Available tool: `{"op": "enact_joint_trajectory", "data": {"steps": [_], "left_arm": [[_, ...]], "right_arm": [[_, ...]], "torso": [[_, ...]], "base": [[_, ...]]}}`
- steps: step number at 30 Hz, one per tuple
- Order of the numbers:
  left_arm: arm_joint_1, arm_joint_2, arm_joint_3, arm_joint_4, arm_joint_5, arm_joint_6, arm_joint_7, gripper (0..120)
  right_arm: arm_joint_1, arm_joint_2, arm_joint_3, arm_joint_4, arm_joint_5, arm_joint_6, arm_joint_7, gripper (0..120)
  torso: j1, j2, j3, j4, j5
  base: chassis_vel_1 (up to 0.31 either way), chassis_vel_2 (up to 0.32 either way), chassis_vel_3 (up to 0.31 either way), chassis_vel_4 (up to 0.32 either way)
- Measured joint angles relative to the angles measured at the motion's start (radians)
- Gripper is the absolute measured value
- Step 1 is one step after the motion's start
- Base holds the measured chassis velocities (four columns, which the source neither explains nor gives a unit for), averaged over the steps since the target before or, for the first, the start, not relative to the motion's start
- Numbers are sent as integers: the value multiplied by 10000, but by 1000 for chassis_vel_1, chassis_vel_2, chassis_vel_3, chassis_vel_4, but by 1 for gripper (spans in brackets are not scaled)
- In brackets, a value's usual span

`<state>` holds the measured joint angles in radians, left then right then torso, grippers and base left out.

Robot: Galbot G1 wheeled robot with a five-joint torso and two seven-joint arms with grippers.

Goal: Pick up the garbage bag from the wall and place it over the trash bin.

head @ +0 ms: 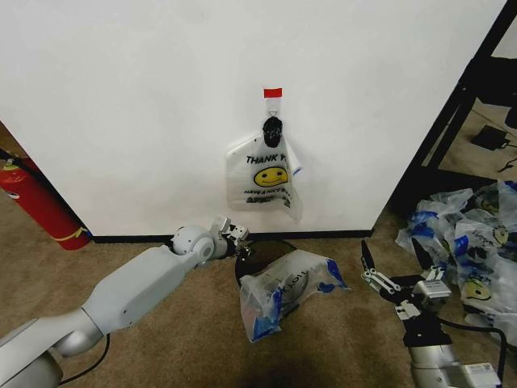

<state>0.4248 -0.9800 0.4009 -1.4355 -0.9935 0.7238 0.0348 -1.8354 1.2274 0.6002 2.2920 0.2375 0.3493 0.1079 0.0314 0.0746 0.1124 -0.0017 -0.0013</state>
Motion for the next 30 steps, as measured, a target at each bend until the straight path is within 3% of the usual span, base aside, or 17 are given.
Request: {"op": "enact_joint_trajectory", "data": {"steps": [4,11,16,21,22,27,30], "left_arm": [[231,203,-304,-395,-538,108,-355,0],[935,599,-1643,-1363,-1824,115,-1472,0],[1999,1115,-2915,-2407,-2650,120,-2985,0],[2850,1285,-3611,-3045,-3022,121,-3927,0],[3395,1318,-4022,-3462,-3262,121,-4566,0],[4462,1250,-4792,-4411,-3688,54,-6020,0],[5041,944,-5089,-4872,-3699,-509,-6957,0]], "right_arm": [[42,-2,-45,6,-32,-51,40,100],[127,-34,-198,64,-51,-180,135,100],[189,-35,-393,71,-48,-284,239,100],[250,-60,-487,72,-51,-323,273,100],[299,-77,-549,67,-62,-342,297,100],[366,-93,-688,64,-133,-383,347,100],[343,-97,-728,96,-173,-385,354,100]], "torso": [[0,0,0,6,2],[0,0,0,2,0],[0,0,0,4,1],[0,0,0,6,0],[0,0,0,4,-1],[-1,0,-1,4,3],[-1,0,-1,4,2]], "base": [[0,0,0,0],[0,0,0,0],[0,0,0,0],[0,0,0,0],[0,0,0,0],[0,0,0,0],[0,0,0,0]]}}
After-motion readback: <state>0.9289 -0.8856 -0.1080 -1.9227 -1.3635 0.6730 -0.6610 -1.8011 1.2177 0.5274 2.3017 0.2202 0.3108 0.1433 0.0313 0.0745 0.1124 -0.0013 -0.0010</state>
